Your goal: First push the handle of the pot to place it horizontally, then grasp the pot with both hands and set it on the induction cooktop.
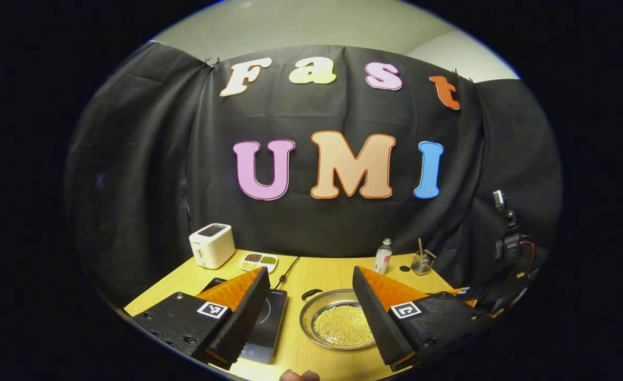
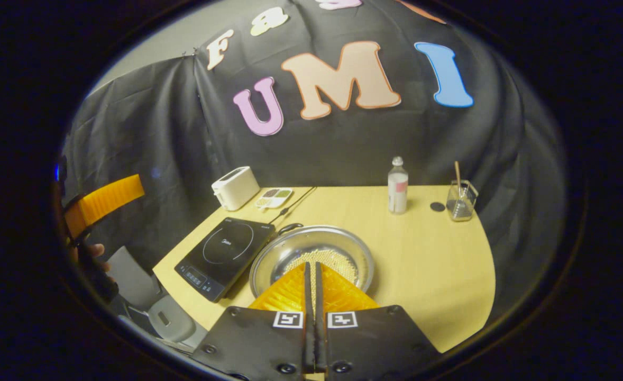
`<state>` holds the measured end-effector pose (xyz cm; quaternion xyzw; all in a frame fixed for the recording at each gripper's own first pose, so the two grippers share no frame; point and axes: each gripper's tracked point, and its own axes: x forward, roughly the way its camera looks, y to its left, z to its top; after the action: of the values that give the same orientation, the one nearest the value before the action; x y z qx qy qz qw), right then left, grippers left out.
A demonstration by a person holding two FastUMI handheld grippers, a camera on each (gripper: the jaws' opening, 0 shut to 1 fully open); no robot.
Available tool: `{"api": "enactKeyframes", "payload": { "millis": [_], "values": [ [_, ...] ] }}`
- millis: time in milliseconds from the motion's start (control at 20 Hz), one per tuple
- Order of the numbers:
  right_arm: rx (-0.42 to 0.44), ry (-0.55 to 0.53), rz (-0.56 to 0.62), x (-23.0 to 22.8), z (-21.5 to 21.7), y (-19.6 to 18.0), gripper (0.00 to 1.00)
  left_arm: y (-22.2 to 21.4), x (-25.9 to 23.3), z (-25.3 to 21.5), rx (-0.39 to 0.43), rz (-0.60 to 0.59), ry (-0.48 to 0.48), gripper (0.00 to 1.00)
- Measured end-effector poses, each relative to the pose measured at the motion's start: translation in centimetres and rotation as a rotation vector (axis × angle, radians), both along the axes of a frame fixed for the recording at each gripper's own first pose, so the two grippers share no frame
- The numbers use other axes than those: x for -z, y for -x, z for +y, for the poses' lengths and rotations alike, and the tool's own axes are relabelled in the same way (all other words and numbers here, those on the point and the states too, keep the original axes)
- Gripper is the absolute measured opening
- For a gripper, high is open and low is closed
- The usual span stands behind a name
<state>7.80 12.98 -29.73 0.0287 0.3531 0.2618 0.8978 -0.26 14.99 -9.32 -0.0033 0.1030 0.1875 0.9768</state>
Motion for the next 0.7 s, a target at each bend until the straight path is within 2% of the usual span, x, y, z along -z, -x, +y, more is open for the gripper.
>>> {"api": "enactKeyframes", "payload": {
  "millis": [50, 100, 200, 300, 400, 450, 500, 650, 700],
  "values": [
    [-0.007, 0.010, 0.021, 0.8, 0.2, 0.3, 0.03, -0.1, 0.6, 0.5, 0.006, 0.011, 0.017, 0.96],
    [-0.011, 0.025, 0.040, 1.6, 0.7, 0.8, 0.03, 0.0, 1.2, 1.0, 0.009, 0.020, 0.026, 0.93],
    [-0.007, 0.053, 0.096, 3.6, 1.4, 1.6, 0.02, 0.0, 2.0, 2.4, 0.023, 0.039, 0.031, 0.96],
    [0.019, 0.076, 0.169, 5.8, 1.9, 2.5, 0.00, -0.2, 2.5, 3.3, 0.053, 0.038, 0.050, 0.96],
    [0.052, 0.071, 0.237, 7.3, 2.9, 3.3, 0.03, -0.6, 3.4, 4.4, 0.085, 0.046, 0.083, 0.96],
    [0.067, 0.068, 0.271, 8.0, 3.5, 3.8, 0.03, -0.7, 3.9, 5.1, 0.097, 0.050, 0.099, 0.93],
    [0.081, 0.074, 0.304, 8.9, 3.8, 4.5, 0.03, -0.9, 4.4, 5.7, 0.109, 0.048, 0.116, 0.96],
    [0.125, 0.098, 0.392, 11.1, 4.3, 6.1, 0.03, -1.4, 5.6, 7.1, 0.155, 0.046, 0.169, 0.96],
    [0.139, 0.105, 0.412, 11.7, 4.4, 6.5, 0.03, -1.6, 6.1, 7.5, 0.170, 0.050, 0.176, 1.00]
  ]
}}
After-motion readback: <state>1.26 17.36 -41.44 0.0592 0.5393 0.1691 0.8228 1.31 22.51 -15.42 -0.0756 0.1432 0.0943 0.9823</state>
